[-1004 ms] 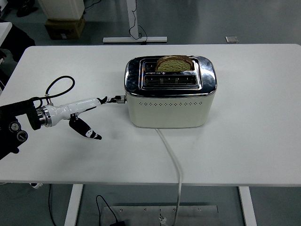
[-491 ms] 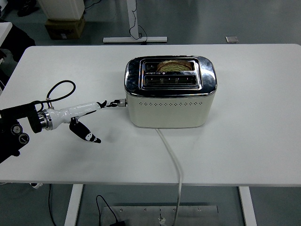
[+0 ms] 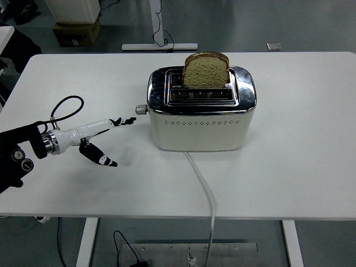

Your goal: Press down toaster

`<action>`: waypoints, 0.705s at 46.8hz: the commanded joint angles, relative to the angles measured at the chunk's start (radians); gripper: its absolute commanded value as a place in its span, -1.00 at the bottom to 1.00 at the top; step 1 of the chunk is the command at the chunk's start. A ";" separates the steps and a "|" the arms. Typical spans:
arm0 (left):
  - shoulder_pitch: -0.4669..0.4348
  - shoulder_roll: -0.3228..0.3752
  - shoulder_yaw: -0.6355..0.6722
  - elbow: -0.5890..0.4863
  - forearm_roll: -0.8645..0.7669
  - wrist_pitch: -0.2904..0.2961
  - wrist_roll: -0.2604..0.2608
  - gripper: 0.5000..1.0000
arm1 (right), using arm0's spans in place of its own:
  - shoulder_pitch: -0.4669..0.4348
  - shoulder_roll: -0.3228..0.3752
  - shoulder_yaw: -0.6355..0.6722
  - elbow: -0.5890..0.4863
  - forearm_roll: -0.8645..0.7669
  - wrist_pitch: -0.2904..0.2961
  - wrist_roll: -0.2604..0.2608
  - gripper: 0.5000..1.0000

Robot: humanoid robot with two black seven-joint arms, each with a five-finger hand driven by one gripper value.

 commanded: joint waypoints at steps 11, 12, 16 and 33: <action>-0.012 0.015 -0.004 0.024 -0.307 -0.002 0.002 1.00 | 0.000 0.000 0.000 0.000 0.000 0.000 0.000 0.99; -0.013 0.016 -0.005 0.024 -0.328 -0.002 0.003 1.00 | 0.000 0.000 0.001 0.000 0.000 0.000 0.000 0.99; -0.019 0.018 -0.008 0.024 -0.399 -0.002 0.003 1.00 | 0.000 0.000 0.000 0.001 0.000 0.000 0.000 0.99; -0.067 0.030 -0.027 0.052 -0.752 0.027 0.002 1.00 | 0.000 0.000 0.000 0.001 0.000 0.000 0.000 0.99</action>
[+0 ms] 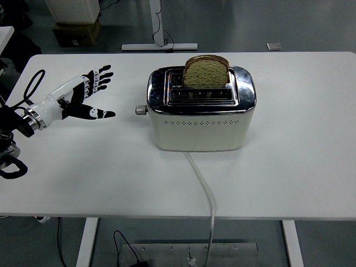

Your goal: Press down toaster

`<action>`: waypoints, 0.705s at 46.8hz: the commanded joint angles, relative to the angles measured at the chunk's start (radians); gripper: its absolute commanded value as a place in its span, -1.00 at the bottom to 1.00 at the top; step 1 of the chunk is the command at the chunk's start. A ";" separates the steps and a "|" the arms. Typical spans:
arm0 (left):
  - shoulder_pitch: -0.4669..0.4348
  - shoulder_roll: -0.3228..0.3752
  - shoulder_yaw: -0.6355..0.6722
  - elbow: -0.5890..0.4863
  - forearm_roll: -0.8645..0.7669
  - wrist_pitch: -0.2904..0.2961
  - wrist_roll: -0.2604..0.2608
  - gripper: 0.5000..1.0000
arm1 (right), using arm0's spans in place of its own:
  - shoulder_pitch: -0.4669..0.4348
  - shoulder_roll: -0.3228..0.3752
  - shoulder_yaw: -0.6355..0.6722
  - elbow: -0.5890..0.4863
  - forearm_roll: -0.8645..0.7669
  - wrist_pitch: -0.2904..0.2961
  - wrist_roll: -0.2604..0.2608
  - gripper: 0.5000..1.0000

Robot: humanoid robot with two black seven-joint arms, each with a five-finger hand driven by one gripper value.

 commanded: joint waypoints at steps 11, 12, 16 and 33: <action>-0.018 -0.014 -0.002 0.069 -0.201 0.010 -0.005 1.00 | 0.000 0.000 0.000 0.001 0.000 0.000 0.000 0.99; -0.018 -0.014 -0.002 0.069 -0.212 0.011 -0.006 1.00 | 0.000 0.000 0.001 0.001 0.000 0.000 0.000 0.99; -0.018 -0.018 -0.002 0.072 -0.253 0.016 -0.009 1.00 | 0.000 0.000 0.001 0.001 0.000 0.000 0.000 0.99; -0.017 -0.107 -0.042 0.167 -0.467 0.057 -0.037 1.00 | 0.000 0.000 0.000 0.000 0.000 0.000 0.000 0.99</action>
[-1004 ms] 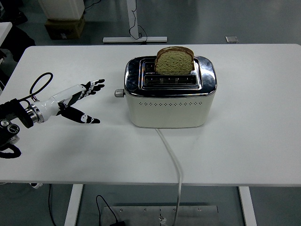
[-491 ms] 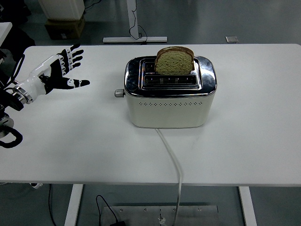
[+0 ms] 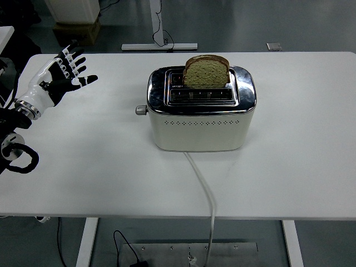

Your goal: Press down toaster

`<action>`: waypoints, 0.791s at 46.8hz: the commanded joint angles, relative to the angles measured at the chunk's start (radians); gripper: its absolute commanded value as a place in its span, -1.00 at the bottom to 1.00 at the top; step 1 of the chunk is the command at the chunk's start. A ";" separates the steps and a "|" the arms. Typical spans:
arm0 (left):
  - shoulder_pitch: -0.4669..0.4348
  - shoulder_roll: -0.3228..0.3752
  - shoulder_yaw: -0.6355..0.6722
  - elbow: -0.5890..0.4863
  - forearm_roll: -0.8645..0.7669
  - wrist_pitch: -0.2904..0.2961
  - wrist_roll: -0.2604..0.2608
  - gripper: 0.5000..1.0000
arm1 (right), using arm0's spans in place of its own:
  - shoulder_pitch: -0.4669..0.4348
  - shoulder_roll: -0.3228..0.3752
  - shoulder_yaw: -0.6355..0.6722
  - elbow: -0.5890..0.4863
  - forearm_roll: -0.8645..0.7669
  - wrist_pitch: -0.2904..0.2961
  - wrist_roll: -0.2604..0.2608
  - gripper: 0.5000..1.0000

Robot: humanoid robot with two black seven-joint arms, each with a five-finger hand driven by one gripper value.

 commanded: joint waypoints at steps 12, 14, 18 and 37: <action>0.002 -0.077 -0.049 0.084 -0.197 -0.004 -0.036 1.00 | 0.000 0.000 0.000 -0.001 0.000 0.000 0.000 0.99; 0.002 -0.083 -0.052 0.096 -0.217 -0.004 -0.036 1.00 | 0.000 0.000 0.000 -0.001 0.000 0.000 0.000 0.99; 0.002 -0.097 -0.055 0.127 -0.248 -0.010 -0.036 1.00 | 0.000 0.000 0.001 0.001 0.000 0.000 0.000 0.99; 0.004 -0.174 -0.095 0.285 -0.372 -0.088 -0.036 1.00 | 0.000 0.000 0.000 -0.001 0.000 0.000 0.000 0.99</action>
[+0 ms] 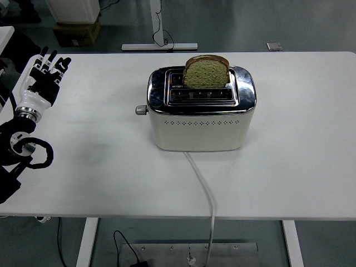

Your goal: Press down toaster

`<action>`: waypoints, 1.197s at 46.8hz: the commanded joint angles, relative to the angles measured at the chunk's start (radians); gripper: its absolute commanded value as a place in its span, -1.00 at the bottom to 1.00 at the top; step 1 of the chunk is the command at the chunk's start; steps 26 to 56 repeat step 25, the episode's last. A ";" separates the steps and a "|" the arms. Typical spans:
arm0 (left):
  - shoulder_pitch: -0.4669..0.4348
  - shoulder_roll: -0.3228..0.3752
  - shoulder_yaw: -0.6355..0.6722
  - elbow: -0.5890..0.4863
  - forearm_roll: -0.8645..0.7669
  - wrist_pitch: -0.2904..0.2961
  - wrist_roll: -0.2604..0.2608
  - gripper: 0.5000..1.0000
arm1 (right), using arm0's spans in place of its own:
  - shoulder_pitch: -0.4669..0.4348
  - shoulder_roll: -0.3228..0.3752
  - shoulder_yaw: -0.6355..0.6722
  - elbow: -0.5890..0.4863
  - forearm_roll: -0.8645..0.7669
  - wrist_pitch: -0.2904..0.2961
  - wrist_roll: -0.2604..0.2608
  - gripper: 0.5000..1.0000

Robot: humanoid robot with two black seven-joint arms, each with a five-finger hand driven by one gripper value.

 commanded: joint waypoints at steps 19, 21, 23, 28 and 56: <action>-0.002 -0.027 0.000 0.032 -0.023 -0.033 0.005 1.00 | 0.000 0.000 0.000 0.000 0.000 -0.001 0.000 0.99; -0.002 -0.027 0.000 0.035 -0.023 -0.033 0.005 1.00 | 0.000 0.000 0.001 0.000 0.001 -0.001 0.000 0.99; -0.002 -0.027 0.000 0.037 -0.021 -0.033 0.005 1.00 | 0.000 0.000 0.000 -0.001 0.000 -0.001 0.000 0.99; -0.002 -0.027 0.000 0.041 -0.021 -0.033 0.005 1.00 | 0.000 0.000 0.000 0.000 -0.003 -0.001 0.002 0.99; -0.002 -0.027 0.000 0.041 -0.021 -0.033 0.005 1.00 | 0.000 0.000 0.000 0.000 -0.003 -0.001 0.002 0.99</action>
